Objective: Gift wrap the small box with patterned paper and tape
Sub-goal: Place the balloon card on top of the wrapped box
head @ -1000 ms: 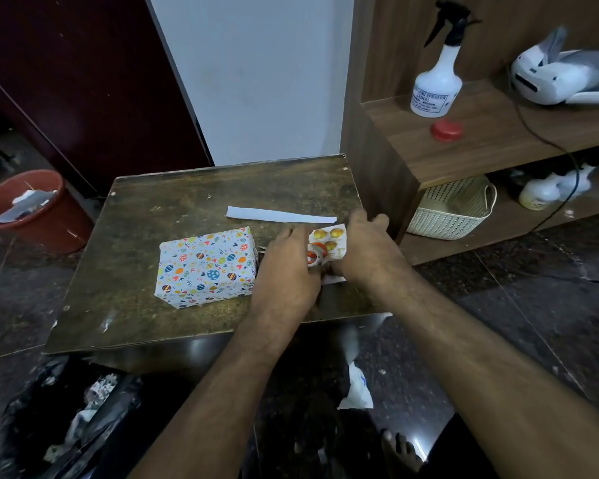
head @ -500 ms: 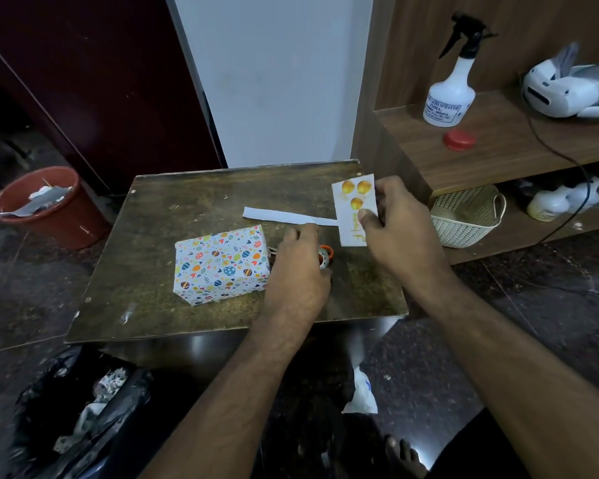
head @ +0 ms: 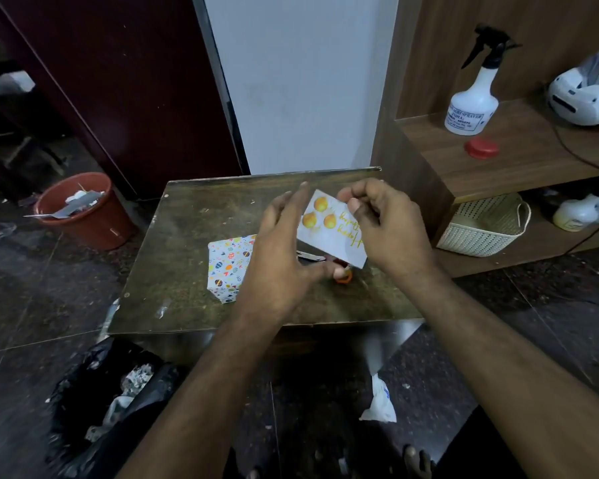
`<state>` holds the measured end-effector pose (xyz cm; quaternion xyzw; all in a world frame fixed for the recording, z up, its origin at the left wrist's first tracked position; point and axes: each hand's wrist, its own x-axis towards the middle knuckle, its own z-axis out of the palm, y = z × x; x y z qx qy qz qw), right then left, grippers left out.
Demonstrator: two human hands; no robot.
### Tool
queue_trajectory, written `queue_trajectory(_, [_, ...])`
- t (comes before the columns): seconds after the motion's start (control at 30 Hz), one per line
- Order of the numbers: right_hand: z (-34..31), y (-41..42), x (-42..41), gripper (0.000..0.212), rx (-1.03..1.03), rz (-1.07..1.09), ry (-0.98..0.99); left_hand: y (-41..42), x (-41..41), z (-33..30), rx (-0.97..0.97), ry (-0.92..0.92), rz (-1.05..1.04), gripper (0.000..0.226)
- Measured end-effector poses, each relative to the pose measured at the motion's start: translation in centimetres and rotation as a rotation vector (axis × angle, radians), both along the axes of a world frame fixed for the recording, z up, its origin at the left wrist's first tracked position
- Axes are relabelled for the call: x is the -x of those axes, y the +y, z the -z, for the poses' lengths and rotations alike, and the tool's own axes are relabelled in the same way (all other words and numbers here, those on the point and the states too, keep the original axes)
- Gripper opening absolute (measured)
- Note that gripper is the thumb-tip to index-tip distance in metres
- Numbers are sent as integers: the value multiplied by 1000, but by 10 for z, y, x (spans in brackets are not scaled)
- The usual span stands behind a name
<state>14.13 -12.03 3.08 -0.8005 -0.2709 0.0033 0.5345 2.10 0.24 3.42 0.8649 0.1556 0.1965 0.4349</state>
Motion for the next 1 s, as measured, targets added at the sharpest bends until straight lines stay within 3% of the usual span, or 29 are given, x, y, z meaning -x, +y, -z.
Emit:
queue_trajectory(0.17, [5,26,20,15,-35,-170,59,18,22,-4,-49,127,-9,121])
queue_trajectory(0.33, [10,49,34,21,-201,-188,204,34,43,-11,4,83,-141,119])
queue_trajectory(0.47, [13,59,35,40,-319,-143,282,44,46,-11,174,2,-243,94])
queue_trajectory(0.6, [12,61,42,61,-314,-187,394,52,42,-10,309,-40,-304,44])
queue_trajectory(0.7, [7,59,48,66,-295,-286,469,58,38,-6,312,-39,-344,34])
queue_trajectory(0.87, [13,53,41,44,-139,-377,239,66,39,-3,201,52,-349,58])
queue_trajectory(0.93, [14,46,34,55,-4,-456,75,68,41,-4,158,81,-366,59])
queue_trajectory(1.0, [15,40,31,80,212,-564,-114,70,42,-4,149,100,-366,54])
